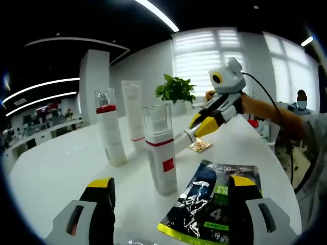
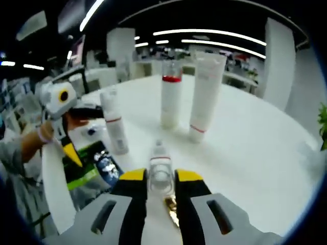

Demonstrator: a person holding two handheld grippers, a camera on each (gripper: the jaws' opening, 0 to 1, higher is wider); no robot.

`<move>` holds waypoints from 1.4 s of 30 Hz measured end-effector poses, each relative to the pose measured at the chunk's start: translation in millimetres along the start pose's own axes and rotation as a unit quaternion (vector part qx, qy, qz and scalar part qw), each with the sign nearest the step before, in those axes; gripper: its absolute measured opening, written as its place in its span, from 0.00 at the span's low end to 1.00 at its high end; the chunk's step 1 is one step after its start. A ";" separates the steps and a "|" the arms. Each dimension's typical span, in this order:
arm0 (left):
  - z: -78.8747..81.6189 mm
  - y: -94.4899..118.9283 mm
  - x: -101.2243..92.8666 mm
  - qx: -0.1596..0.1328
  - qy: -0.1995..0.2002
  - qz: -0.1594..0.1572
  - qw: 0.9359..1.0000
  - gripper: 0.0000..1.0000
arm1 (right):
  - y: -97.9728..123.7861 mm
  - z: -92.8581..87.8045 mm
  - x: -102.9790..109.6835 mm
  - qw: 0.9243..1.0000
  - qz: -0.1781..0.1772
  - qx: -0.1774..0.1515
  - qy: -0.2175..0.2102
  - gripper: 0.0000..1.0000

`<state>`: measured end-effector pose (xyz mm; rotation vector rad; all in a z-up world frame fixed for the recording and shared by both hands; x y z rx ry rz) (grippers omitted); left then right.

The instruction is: Arrange the skincare products in the storage area until every visible bottle or jar stands upright without overlapping.

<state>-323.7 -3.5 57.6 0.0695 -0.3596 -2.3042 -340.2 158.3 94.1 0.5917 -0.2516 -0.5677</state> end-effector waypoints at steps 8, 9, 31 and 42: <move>-0.1 0.0 1.9 0.000 0.005 0.002 1.000 0.93 | 11.0 11.7 7.5 0.996 0.007 0.093 0.003 0.19; -0.4 -0.1 1.6 0.001 0.004 0.002 1.000 0.93 | 12.6 13.2 9.2 0.994 0.012 0.111 -0.005 0.19; 5.4 3.8 10.2 -0.011 0.023 0.011 1.000 0.93 | 20.9 19.2 28.5 0.931 0.043 0.350 -0.090 0.19; 3.6 1.4 12.0 -0.008 0.040 0.009 0.999 0.92 | 14.8 40.6 21.3 0.923 0.042 0.378 -0.059 0.19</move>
Point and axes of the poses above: the point that each gripper's makers call its tool centre point, and the gripper's own axes: y roughly backward along the fingers, x roughly to its left, z roughly out of its top, the point moved 2 cm from there along y, roughly backward along the fingers, and after that the axes turned 14 degrees about z, right-handed, at the moved point
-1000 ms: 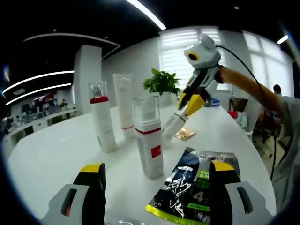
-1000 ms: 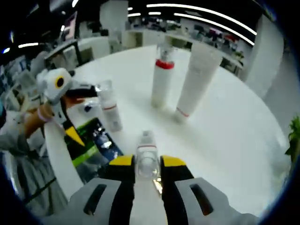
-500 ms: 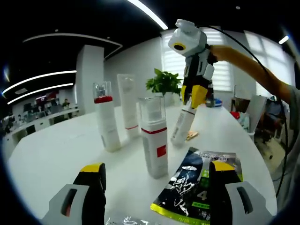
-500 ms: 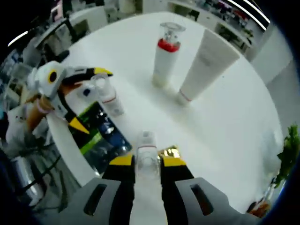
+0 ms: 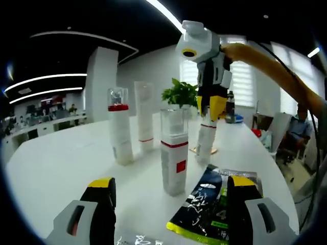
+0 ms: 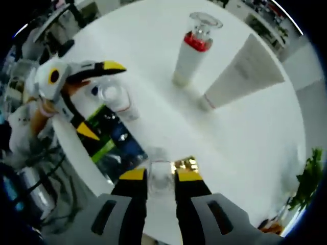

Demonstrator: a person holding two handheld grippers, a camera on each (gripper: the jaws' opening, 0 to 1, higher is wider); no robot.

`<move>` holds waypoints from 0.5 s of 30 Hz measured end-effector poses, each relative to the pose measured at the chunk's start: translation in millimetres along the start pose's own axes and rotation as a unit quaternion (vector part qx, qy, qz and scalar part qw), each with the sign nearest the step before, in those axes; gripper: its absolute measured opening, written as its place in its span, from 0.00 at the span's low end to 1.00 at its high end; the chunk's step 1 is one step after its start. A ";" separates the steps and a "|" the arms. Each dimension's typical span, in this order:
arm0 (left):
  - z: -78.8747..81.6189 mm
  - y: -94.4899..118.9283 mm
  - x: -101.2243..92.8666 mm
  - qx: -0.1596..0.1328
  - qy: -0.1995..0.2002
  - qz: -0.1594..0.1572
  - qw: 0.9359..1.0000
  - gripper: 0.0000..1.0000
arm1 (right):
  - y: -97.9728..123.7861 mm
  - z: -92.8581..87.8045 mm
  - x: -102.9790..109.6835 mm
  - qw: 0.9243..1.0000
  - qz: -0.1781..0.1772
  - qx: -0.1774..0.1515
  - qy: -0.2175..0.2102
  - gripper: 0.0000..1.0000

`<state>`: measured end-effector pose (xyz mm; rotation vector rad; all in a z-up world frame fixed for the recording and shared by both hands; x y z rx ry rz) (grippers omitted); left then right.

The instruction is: Arrange the skincare products in the storage area until every visible bottle or jar stands upright without overlapping.

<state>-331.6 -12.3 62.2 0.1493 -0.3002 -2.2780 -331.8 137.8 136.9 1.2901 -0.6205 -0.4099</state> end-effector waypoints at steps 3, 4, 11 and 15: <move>1.2 -0.3 0.3 -0.002 0.005 -0.001 1.000 0.92 | 1.7 3.8 -2.2 1.000 -0.006 -0.004 0.001 0.18; 1.3 -0.1 0.2 -0.002 0.006 -0.001 1.000 0.92 | 0.4 4.1 -2.6 1.000 -0.006 -0.002 0.002 0.18; 2.2 -0.9 1.3 -0.003 -0.001 0.002 1.000 0.92 | -6.4 3.1 -3.8 1.000 -0.015 0.005 0.013 0.18; 0.7 -1.5 2.1 0.000 -0.011 0.007 1.000 0.92 | -6.8 7.3 -3.7 1.000 -0.014 -0.004 0.012 0.19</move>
Point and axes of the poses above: the point that each gripper's makers call its tool centre point, and the gripper's own axes: y roughly backward along the fingers, x roughly to its left, z roughly out of its top, the point moved 2 cm from there along y, roughly backward along the fingers, and after that the axes turned 14 degrees about z, right-handed, at the moved point
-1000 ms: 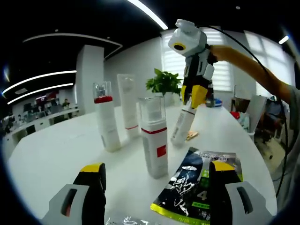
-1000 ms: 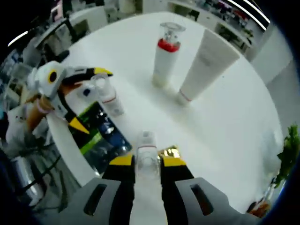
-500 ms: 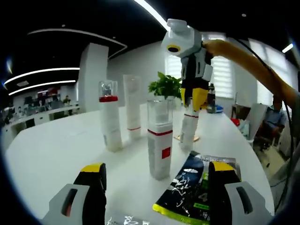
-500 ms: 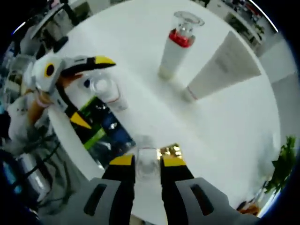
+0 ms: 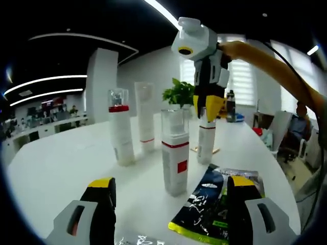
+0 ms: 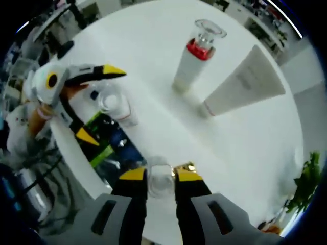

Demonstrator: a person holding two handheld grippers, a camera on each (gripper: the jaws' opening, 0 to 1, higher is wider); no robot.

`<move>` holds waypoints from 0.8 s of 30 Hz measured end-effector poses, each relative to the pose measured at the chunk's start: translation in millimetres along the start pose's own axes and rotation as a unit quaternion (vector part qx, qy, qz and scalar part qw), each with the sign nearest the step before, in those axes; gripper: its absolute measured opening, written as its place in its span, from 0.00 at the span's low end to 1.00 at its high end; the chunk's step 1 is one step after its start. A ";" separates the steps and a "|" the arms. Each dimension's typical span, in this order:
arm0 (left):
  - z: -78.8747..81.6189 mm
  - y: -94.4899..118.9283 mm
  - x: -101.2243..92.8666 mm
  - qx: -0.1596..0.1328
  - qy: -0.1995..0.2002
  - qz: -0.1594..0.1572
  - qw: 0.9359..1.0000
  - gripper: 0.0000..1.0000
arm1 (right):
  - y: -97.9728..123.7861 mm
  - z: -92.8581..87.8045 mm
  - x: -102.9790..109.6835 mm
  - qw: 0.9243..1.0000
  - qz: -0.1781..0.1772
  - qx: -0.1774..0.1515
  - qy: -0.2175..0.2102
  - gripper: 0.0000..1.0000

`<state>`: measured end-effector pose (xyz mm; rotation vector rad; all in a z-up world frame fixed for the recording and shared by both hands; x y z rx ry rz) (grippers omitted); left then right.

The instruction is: Arrange the skincare products in the storage area until every visible bottle or jar stands upright without overlapping.

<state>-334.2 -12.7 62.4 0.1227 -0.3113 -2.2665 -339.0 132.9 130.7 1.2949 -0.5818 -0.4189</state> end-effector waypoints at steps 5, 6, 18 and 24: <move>-1.0 0.6 -0.4 0.001 -0.001 0.000 1.000 0.92 | 1.7 7.0 -4.6 0.999 -0.014 -0.019 0.021 0.19; -1.5 0.5 -0.4 0.002 -0.002 0.000 1.000 0.92 | 2.0 7.0 -4.4 0.999 -0.013 -0.021 0.024 0.19; -4.3 -0.6 -1.9 0.007 -0.013 0.000 1.000 0.92 | 7.0 9.8 -0.9 0.997 -0.029 -0.068 0.028 0.33; -4.6 -1.0 -1.3 0.008 -0.013 0.001 1.000 0.92 | 10.7 12.5 3.5 0.995 -0.017 -0.096 0.026 0.44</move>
Point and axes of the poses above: the point that each gripper's makers call its tool centre point, and the gripper's own axes: y roughly backward along the fingers, x roughly to its left, z roughly out of its top, the point moved 2 cm from there along y, roughly backward along the fingers, and after that the axes turned 14 degrees about z, right-handed, at the moved point
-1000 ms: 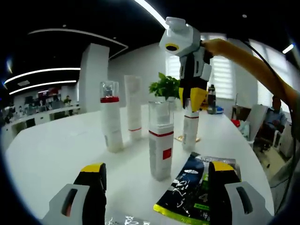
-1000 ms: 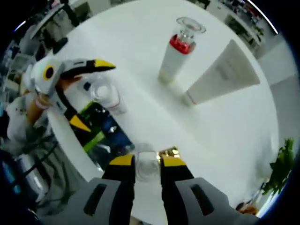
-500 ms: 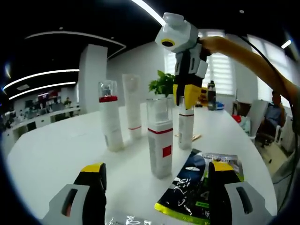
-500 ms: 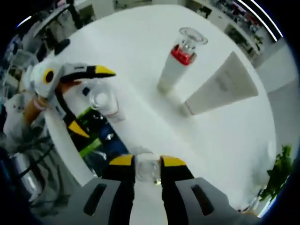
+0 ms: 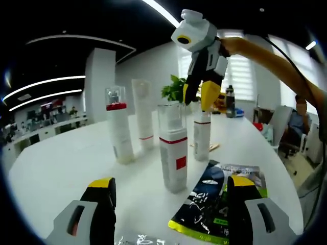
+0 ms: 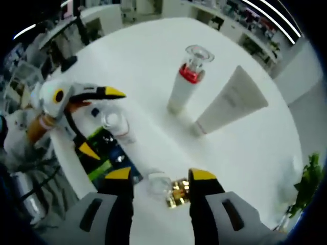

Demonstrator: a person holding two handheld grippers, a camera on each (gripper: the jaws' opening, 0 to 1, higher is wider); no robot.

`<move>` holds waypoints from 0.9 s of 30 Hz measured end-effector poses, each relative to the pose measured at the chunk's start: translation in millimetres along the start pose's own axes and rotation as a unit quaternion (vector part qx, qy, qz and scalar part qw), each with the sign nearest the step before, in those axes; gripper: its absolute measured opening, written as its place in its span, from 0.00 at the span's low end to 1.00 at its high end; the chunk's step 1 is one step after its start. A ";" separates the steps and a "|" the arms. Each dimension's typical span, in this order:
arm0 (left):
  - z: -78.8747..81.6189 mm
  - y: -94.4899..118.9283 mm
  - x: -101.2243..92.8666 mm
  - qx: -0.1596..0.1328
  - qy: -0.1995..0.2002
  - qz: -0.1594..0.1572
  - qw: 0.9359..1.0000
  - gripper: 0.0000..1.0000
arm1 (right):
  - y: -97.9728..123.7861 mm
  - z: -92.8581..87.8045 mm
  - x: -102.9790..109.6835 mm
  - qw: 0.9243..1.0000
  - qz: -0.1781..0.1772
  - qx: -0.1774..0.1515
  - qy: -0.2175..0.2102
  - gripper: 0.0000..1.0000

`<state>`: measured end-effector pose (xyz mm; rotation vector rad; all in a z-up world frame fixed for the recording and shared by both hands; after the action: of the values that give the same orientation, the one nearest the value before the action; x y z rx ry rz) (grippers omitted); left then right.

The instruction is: Arrange the skincare products in the storage area until every visible bottle or jar stands upright without overlapping.

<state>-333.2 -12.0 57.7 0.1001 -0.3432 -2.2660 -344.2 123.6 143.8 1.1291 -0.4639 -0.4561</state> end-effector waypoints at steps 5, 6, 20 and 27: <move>-0.9 0.3 -0.5 0.001 -0.001 0.000 1.000 0.92 | 2.0 6.9 2.1 0.999 0.012 -0.035 0.012 0.65; -1.0 0.4 -0.5 0.001 -0.001 0.000 1.000 0.92 | 2.8 8.1 1.9 0.999 0.013 -0.041 0.014 0.68; -3.2 0.7 1.8 0.005 0.002 0.003 1.000 0.92 | 21.4 44.5 14.3 0.969 0.073 -0.216 0.094 1.00; -4.4 2.0 3.8 0.005 0.002 0.007 1.000 0.93 | 71.1 64.0 33.2 0.892 0.077 -0.388 0.220 0.99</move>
<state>-333.4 -17.0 54.2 0.1068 -0.3524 -2.2497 -345.5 82.7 236.4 0.3821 0.0488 -0.1937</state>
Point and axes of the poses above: the point that each gripper's makers call its tool centre point, and the gripper's own axes: y roughly backward along the fingers, x roughly to its left, z roughly out of its top, the point moved 2 cm from there along y, roughly backward along the fingers, and after that the axes turned 14 degrees about z, right-handed, at the moved point
